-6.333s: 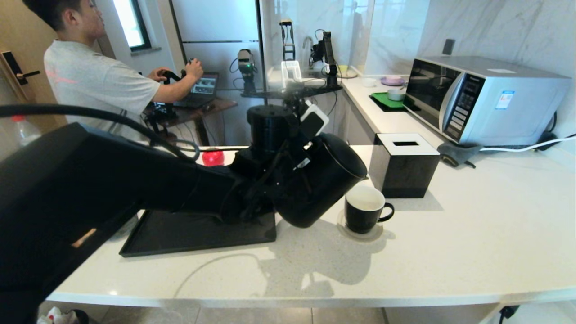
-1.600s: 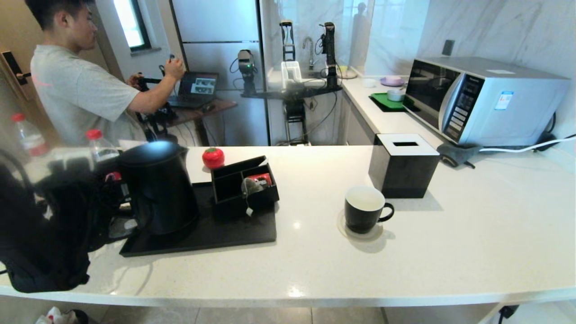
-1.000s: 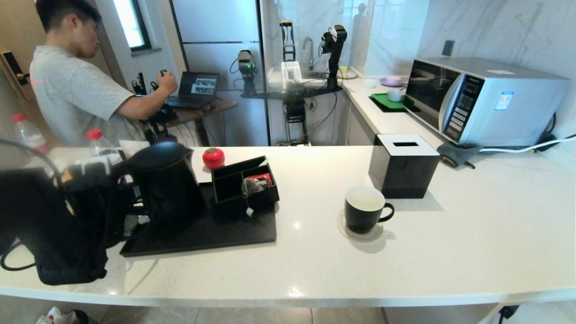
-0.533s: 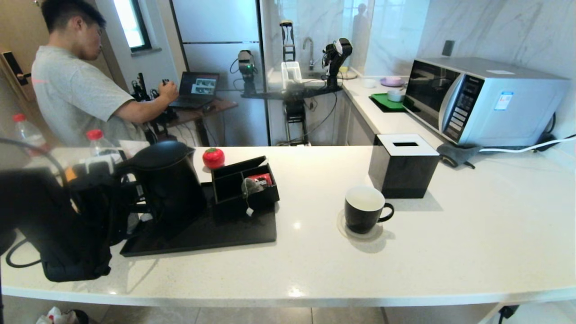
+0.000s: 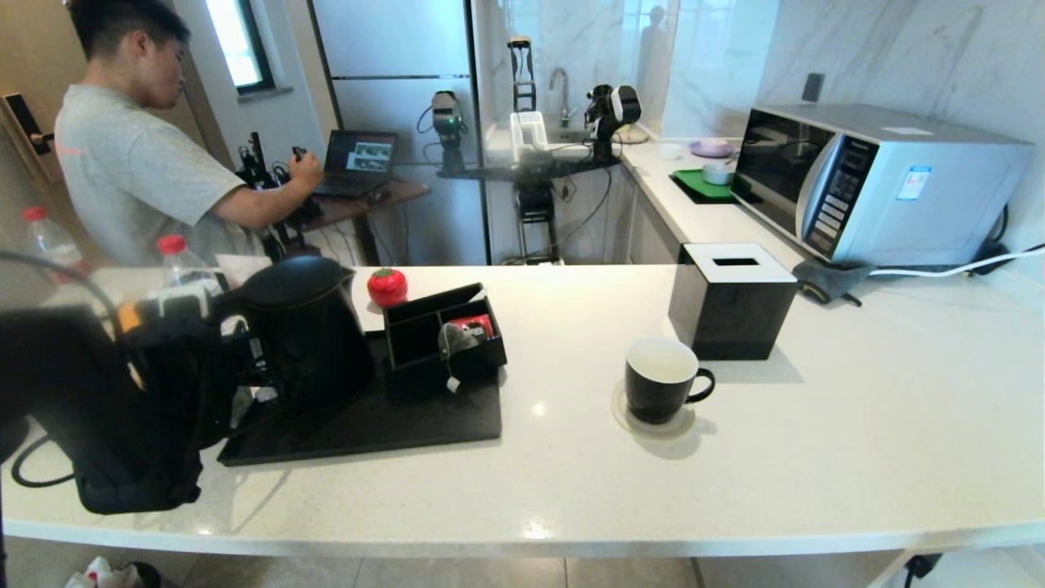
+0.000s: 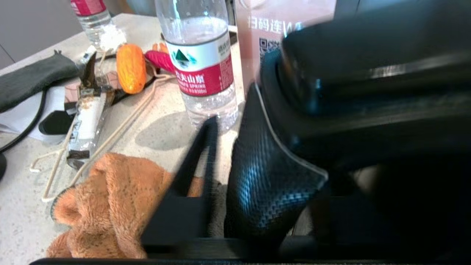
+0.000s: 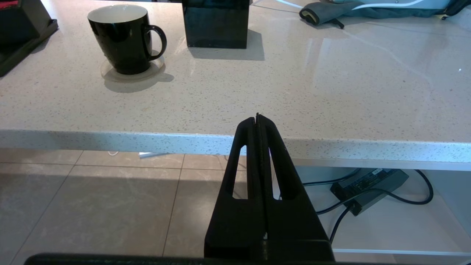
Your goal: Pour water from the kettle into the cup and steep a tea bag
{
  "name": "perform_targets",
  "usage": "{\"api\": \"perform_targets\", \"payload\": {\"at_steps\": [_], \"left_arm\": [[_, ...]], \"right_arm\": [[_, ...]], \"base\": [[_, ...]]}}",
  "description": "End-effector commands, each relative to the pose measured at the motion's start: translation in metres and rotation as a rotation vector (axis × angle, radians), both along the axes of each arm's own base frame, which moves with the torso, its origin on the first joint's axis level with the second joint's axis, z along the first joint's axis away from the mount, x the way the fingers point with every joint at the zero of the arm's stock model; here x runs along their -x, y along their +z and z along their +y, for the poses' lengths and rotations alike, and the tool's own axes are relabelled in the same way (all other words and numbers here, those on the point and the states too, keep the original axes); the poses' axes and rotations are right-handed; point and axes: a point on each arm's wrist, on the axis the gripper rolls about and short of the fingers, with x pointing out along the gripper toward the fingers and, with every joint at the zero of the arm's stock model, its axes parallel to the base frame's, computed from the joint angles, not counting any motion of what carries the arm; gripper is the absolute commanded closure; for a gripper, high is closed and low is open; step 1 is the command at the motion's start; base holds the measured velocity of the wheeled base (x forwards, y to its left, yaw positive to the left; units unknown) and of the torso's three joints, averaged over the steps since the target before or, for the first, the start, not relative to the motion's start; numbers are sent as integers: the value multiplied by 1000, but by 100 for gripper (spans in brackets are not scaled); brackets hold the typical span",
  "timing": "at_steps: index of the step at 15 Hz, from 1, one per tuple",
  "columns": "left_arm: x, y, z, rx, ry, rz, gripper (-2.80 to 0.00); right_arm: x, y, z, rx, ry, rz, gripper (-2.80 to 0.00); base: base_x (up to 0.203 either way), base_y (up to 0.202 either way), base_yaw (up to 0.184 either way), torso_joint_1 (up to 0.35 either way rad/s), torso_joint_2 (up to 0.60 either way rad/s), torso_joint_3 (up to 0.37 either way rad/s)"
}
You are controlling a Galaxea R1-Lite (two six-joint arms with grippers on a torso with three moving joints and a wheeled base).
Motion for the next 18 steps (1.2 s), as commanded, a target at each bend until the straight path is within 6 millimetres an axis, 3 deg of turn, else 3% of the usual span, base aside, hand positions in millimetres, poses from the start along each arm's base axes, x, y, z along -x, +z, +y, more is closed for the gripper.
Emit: {"api": "perform_targets", "payload": {"at_steps": [1, 12, 18], "left_arm": [[1, 6, 0, -7, 4, -51, -280], [35, 17, -11, -1, -15, -12, -280], [75, 32, -27, 2, -56, 6, -280]], "right_arm": [[0, 0, 0, 1, 0, 1, 0], [0, 0, 0, 1, 0, 1, 0], [0, 0, 0, 1, 0, 1, 0]], "base": [[0, 0, 0, 0, 0, 0], [0, 0, 0, 0, 0, 0], [0, 0, 0, 0, 0, 0]]}}
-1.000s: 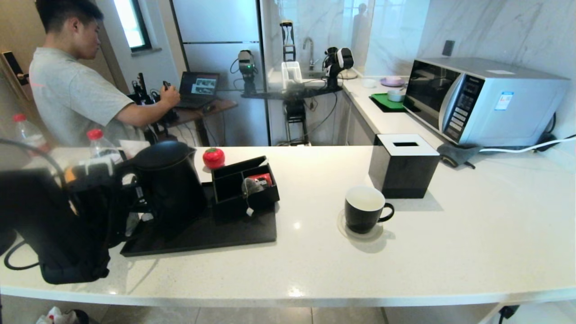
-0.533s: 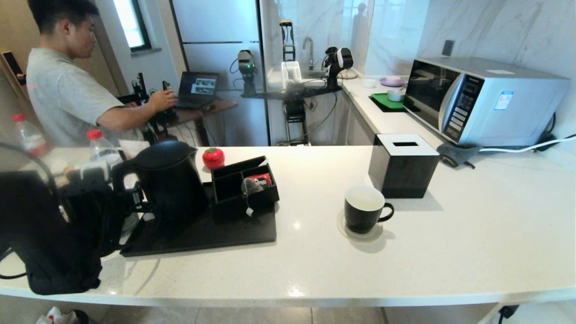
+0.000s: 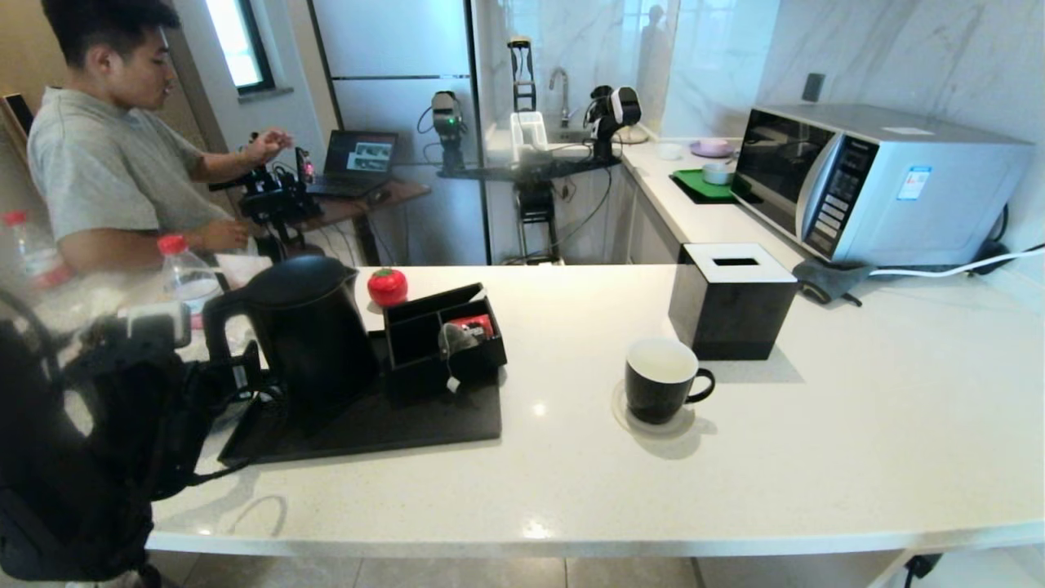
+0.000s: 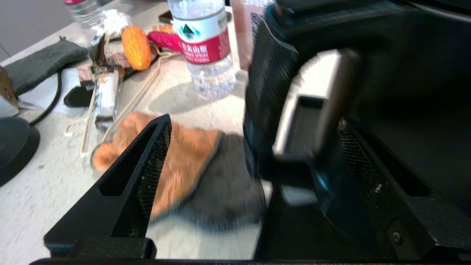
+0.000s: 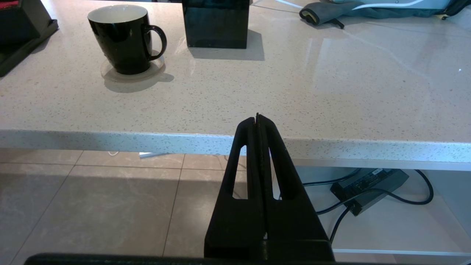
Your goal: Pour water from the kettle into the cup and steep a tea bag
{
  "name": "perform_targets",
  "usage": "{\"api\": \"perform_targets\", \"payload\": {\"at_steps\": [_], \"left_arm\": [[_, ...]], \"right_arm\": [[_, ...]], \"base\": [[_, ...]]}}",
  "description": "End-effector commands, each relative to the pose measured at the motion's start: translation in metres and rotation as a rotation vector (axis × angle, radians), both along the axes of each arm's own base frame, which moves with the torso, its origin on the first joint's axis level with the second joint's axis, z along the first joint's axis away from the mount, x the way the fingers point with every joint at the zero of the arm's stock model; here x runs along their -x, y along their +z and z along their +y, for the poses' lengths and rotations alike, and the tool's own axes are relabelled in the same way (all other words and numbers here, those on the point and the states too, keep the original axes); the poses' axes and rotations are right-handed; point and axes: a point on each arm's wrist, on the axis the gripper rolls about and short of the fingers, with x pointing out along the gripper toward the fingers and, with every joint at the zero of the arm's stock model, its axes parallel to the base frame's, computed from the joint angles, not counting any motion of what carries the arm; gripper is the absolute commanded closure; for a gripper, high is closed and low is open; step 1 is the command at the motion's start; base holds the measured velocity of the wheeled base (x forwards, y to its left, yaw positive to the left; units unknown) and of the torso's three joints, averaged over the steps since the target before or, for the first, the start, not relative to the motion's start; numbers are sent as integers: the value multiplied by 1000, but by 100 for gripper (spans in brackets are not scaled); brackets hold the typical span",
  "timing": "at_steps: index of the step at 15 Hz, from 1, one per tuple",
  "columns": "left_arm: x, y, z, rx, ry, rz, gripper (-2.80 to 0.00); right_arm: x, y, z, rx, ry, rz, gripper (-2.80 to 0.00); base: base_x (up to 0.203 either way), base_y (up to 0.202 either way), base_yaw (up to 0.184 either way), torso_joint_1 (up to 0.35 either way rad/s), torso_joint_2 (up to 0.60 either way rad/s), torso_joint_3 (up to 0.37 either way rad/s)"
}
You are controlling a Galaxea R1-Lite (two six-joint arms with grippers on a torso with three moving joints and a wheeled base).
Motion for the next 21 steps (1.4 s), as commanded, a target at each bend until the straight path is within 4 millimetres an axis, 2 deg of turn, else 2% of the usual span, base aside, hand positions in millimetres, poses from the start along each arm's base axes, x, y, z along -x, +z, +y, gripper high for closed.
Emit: {"api": "perform_targets", "payload": {"at_steps": [1, 2, 3, 11, 17, 21], "left_arm": [[16, 15, -5, -4, -12, -62, -280], [24, 16, -7, -4, -16, -55, -280], [32, 17, -9, -3, -21, -50, 0], [91, 23, -17, 2, -48, -19, 0], [106, 43, -30, -7, -120, -127, 0], [112, 51, -47, -31, -218, -158, 0]], "right_arm": [[0, 0, 0, 1, 0, 1, 0], [0, 0, 0, 1, 0, 1, 0], [0, 0, 0, 1, 0, 1, 0], [0, 0, 0, 1, 0, 1, 0], [0, 0, 0, 1, 0, 1, 0], [0, 0, 0, 1, 0, 1, 0]], "base": [[0, 0, 0, 0, 0, 0], [0, 0, 0, 0, 0, 0], [0, 0, 0, 0, 0, 0], [0, 0, 0, 0, 0, 0], [0, 0, 0, 0, 0, 0], [0, 0, 0, 0, 0, 0]]}}
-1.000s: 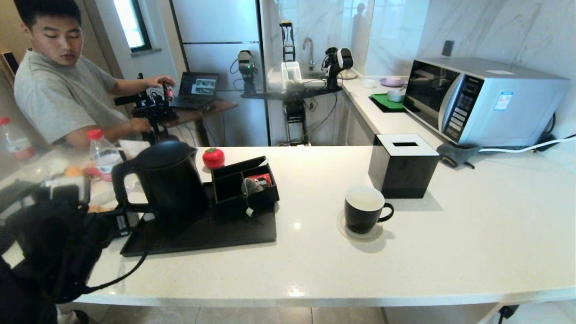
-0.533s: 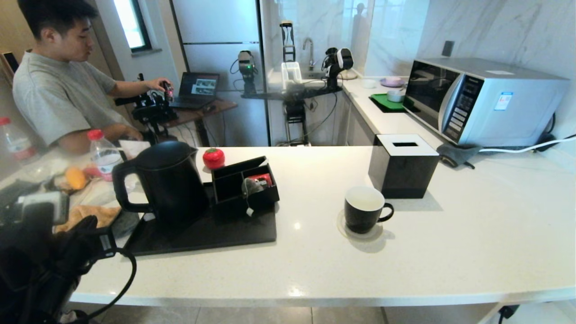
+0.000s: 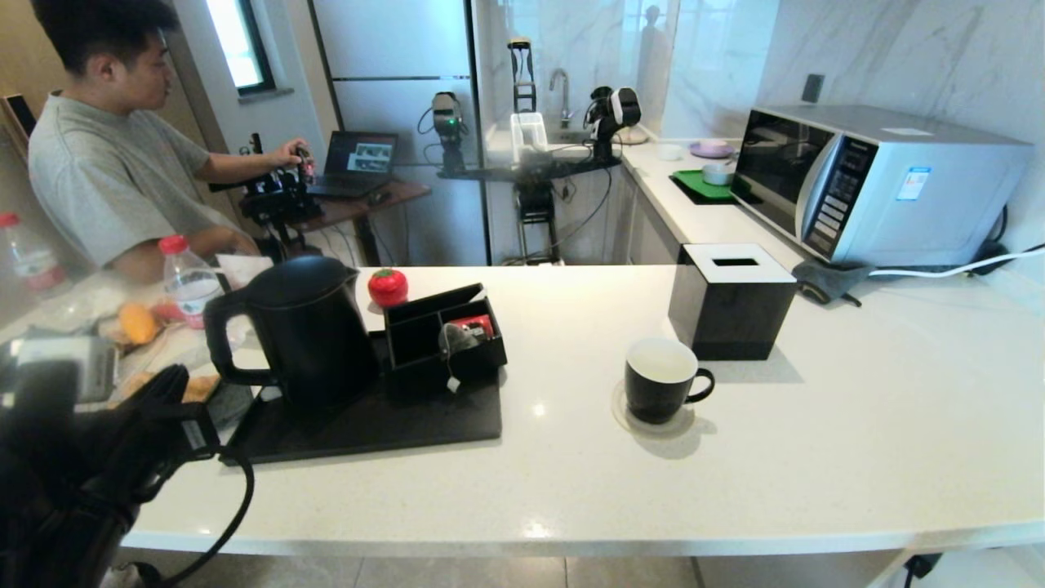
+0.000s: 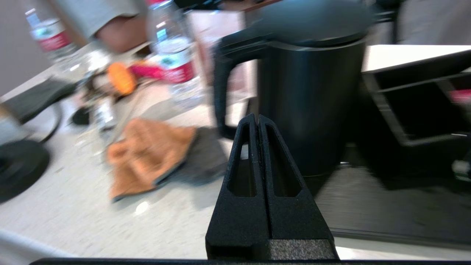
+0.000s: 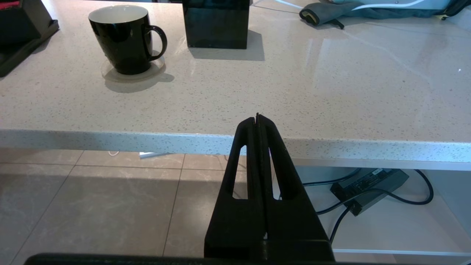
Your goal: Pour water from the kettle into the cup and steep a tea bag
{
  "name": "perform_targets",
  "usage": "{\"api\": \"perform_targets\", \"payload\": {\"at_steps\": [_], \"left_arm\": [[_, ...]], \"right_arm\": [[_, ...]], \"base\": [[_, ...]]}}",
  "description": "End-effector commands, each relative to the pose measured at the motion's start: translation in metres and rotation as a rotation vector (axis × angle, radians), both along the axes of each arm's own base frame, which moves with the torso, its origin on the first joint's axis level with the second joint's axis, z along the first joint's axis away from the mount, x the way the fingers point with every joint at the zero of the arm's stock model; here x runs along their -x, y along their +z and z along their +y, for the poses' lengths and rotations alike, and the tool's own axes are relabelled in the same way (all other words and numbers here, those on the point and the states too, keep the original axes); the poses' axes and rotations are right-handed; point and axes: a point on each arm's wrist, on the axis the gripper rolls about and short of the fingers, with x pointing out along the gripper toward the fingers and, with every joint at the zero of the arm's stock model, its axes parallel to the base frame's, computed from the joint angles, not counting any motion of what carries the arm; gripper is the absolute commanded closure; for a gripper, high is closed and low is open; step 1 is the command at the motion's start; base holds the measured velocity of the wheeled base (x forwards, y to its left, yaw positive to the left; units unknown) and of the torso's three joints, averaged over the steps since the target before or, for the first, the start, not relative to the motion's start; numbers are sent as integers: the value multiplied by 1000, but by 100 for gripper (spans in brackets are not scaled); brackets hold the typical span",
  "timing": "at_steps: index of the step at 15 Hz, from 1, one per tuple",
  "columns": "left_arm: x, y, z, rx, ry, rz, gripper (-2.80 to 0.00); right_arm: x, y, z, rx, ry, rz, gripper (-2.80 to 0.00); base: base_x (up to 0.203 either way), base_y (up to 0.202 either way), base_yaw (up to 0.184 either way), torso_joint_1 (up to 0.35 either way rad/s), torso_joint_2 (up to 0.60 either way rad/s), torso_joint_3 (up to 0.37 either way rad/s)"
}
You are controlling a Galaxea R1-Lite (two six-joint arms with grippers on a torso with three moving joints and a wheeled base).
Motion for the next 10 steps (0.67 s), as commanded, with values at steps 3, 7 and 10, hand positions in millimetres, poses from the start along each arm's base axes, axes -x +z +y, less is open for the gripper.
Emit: {"api": "perform_targets", "payload": {"at_steps": [3, 7, 10], "left_arm": [[7, 9, -23, -18, -142, -67, 0], [16, 9, -61, -55, -365, -59, 0], [8, 13, -88, -81, -470, -25, 0]], "right_arm": [[0, 0, 0, 1, 1, 1, 0], [0, 0, 0, 1, 1, 1, 0], [0, 0, 0, 1, 1, 1, 0]], "base": [[0, 0, 0, 0, 0, 0], [0, 0, 0, 0, 0, 0], [0, 0, 0, 0, 0, 0]]}}
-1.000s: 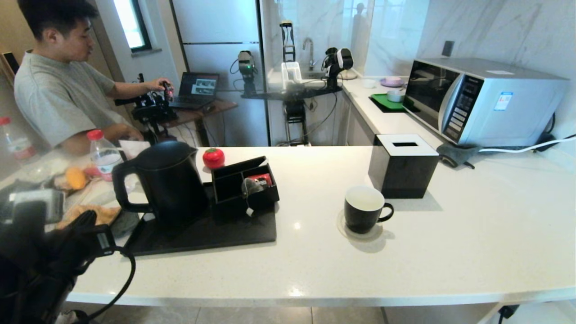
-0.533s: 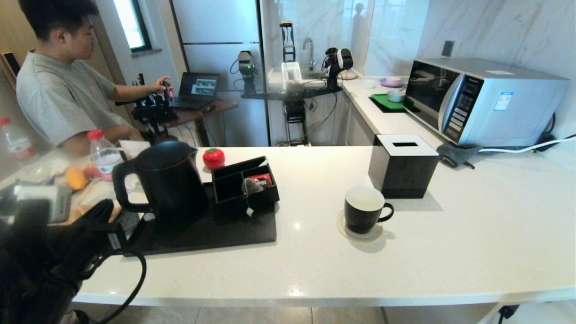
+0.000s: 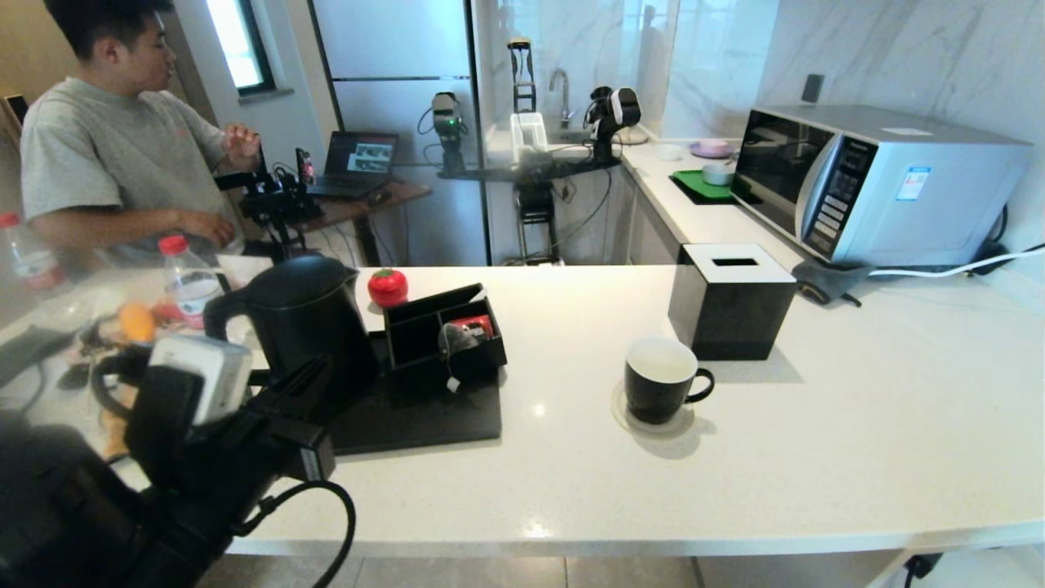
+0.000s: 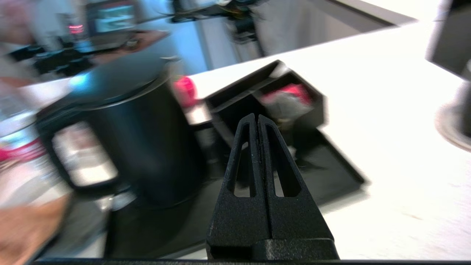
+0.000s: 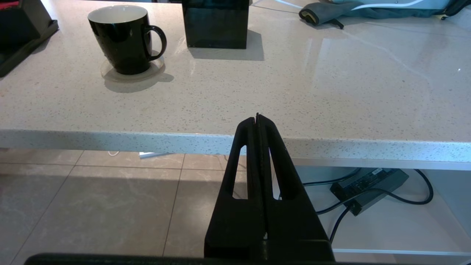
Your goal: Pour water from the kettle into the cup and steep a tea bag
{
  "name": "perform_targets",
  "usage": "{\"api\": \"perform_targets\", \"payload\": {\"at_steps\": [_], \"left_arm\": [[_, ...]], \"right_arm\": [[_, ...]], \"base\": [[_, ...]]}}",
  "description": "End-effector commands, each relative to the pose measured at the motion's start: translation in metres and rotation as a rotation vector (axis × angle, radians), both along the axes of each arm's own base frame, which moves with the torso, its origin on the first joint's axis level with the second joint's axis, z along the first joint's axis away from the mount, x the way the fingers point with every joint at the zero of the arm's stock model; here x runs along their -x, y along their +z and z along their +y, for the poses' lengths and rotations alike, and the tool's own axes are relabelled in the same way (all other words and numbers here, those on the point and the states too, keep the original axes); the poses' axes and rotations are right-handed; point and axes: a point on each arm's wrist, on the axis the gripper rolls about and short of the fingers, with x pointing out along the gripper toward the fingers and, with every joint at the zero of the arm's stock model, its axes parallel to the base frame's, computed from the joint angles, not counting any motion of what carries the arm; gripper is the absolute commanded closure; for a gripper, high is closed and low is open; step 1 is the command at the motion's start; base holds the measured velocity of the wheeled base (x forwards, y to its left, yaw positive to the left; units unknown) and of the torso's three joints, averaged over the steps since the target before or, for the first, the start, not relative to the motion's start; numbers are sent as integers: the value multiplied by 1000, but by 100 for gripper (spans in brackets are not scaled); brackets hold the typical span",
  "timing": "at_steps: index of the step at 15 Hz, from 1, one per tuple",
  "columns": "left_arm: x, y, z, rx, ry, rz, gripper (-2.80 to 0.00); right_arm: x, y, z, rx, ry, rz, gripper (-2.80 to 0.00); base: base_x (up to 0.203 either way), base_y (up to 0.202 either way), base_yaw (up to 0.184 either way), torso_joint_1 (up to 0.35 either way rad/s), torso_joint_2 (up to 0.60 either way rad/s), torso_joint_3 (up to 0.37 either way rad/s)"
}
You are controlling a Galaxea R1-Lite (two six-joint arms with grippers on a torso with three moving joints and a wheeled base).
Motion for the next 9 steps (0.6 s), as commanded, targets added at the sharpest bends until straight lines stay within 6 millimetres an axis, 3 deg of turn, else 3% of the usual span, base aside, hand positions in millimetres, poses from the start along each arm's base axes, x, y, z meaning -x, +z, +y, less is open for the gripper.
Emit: {"api": "perform_targets", "payload": {"at_steps": [1, 9], "left_arm": [[-7, 4, -15, -16, -40, 22, 0], [-53, 55, -60, -154, -73, 293, 0]], "right_arm": [[0, 0, 0, 1, 0, 1, 0], [0, 0, 0, 1, 0, 1, 0]], "base": [[0, 0, 0, 0, 0, 0], [0, 0, 0, 0, 0, 0]]}}
